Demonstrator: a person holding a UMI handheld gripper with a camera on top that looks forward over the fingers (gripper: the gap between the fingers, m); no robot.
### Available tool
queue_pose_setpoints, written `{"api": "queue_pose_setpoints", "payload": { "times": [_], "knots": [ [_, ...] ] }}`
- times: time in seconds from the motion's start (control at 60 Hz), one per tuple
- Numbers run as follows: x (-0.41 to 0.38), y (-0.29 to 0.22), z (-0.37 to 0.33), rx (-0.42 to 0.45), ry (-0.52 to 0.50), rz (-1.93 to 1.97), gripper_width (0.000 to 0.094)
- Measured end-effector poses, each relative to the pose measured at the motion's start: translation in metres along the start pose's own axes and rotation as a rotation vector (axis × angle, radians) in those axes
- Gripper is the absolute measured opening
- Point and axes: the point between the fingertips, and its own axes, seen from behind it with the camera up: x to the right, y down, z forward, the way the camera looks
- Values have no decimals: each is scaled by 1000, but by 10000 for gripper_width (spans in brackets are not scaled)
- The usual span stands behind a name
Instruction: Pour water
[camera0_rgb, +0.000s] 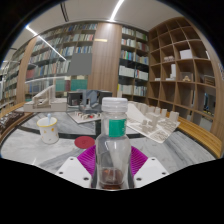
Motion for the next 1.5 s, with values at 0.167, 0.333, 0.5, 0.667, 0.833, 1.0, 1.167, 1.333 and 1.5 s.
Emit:
{"api": "queue_pose_setpoints", "payload": {
  "times": [0.167, 0.333, 0.5, 0.667, 0.833, 1.0, 1.167, 1.333, 1.5],
  "knots": [
    [24, -31, 2, 13, 116, -55, 417],
    [63, -101, 5, 53, 312, -268, 416],
    [56, -193, 16, 150, 465, -617, 416],
    [-16, -261, 45, 293, 520, -1114, 416],
    [-115, -250, 82, 359, 445, -1636, 414],
    [-170, -198, 115, 401, 366, -1982, 414],
    [-191, -167, 127, 423, 321, -2177, 414],
    [-182, -192, 115, 451, 320, -1979, 414],
    [-178, -250, 76, 519, 199, -1472, 415]
  ]
}}
